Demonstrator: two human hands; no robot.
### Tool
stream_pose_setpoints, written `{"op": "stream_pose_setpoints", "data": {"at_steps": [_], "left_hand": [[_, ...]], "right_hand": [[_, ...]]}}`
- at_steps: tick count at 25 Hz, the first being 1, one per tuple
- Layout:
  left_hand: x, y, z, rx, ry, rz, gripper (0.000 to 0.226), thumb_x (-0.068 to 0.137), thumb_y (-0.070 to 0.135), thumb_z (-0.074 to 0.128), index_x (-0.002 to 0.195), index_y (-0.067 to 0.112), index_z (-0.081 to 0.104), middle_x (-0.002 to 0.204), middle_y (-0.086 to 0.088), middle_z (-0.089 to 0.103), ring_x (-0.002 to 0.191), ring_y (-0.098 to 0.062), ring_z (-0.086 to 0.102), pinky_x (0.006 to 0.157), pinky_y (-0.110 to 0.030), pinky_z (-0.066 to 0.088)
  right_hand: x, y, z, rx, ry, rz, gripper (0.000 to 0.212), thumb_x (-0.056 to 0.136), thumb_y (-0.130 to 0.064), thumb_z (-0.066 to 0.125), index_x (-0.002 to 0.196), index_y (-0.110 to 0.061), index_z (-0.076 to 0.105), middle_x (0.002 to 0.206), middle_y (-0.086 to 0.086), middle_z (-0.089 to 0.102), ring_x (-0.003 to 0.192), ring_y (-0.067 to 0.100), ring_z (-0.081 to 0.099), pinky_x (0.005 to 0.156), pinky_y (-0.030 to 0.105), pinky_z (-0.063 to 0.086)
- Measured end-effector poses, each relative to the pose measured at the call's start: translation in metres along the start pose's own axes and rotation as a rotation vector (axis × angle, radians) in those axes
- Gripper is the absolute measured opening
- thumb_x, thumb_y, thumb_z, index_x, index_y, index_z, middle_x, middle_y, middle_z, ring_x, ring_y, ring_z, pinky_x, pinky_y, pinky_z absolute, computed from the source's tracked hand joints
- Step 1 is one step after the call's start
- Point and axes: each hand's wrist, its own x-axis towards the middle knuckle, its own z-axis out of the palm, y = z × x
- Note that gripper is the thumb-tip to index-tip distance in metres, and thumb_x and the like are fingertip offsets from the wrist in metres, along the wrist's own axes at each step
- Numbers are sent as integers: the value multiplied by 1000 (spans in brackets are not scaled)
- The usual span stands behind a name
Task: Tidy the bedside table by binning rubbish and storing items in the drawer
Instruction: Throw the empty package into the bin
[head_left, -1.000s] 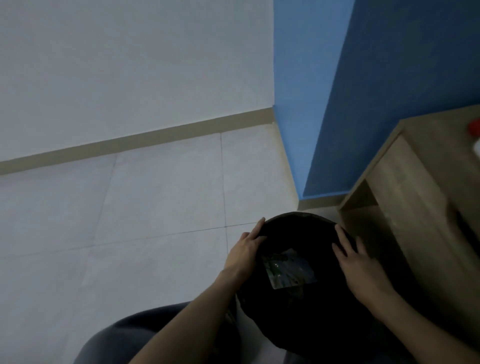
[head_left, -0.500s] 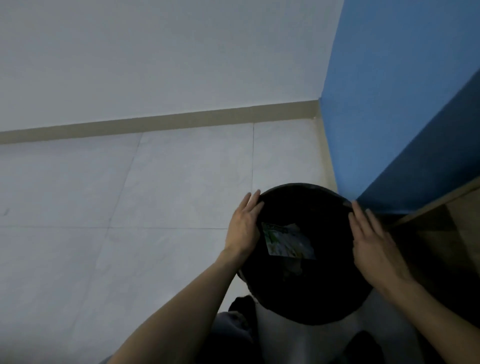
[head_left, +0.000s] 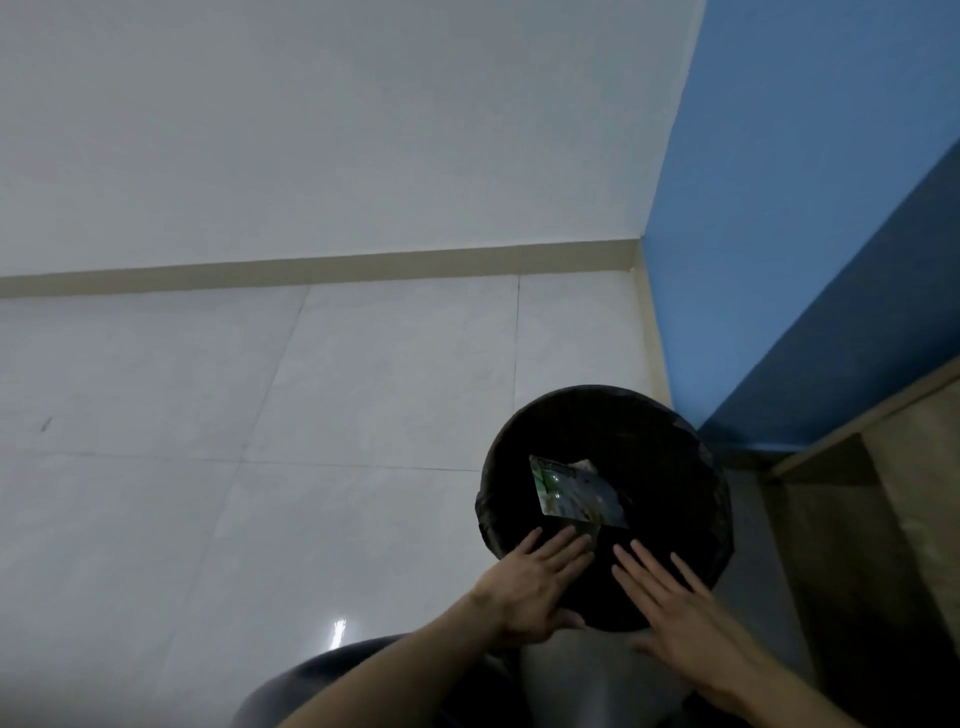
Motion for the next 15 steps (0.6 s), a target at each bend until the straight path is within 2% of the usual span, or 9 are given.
{"op": "stream_pose_setpoints", "data": {"at_steps": [2,4,6,8,10,11,13,14,15], "left_hand": [[8,-6,-7,-3,44,-40,78,88,52,29,151,13,8,161,-4,3,149,-18,-4,118,-46,-5],[20,-18,-17,19,109,-93,82,82,55,19,151,12,8,161,-4,3,149,-19,-4,117,-48,-6],[35,-34,-32,25,157,-159,81,83,54,17,151,13,7,161,-3,2,148,-18,-5,117,-47,-9],[60,-51,-50,39,209,-218,77,85,53,17,151,14,7,161,-1,1,148,-18,-7,115,-44,-12],[85,-68,-67,52,278,-247,71,92,51,22,152,16,8,161,0,3,148,-17,-8,117,-44,-12],[97,-75,-74,52,310,-262,67,95,48,26,152,16,8,161,1,2,148,-17,-10,116,-43,-14],[120,-90,-87,53,360,-311,63,99,41,29,152,15,7,161,0,0,147,-18,-13,113,-42,-17],[131,-96,-96,51,372,-343,61,100,38,29,151,14,7,161,-1,-1,147,-18,-14,113,-43,-16],[142,-101,-105,46,375,-375,59,101,34,29,151,13,6,161,-2,-1,147,-19,-14,114,-44,-15]], "right_hand": [[18,8,-4,39,37,49,69,79,-68,22,124,-19,43,157,-6,-20,145,12,-13,114,33,-10],[41,20,-8,1,108,104,71,88,-63,2,121,-17,44,157,-7,-21,145,11,-13,114,33,-11],[67,37,-15,-61,210,139,79,89,-59,-4,122,-14,52,157,-6,-17,145,10,-13,114,33,-11],[99,60,-28,-79,273,165,89,90,-58,-5,117,-8,63,159,0,14,144,9,-15,114,32,-12],[124,82,-38,-146,324,187,92,91,-56,-6,114,-2,65,137,11,54,144,10,-16,114,33,-12],[138,93,-41,-168,329,219,91,92,-55,-5,115,0,64,129,14,60,145,15,-10,114,35,-9],[160,114,-55,-218,290,322,87,94,-52,-2,116,2,63,127,17,61,141,30,22,112,45,8],[167,119,-66,-258,278,353,80,95,-50,4,121,1,60,132,18,57,136,34,34,110,50,18],[174,119,-82,-280,264,393,71,96,-48,11,132,0,49,143,17,45,137,35,32,110,53,22]]}}
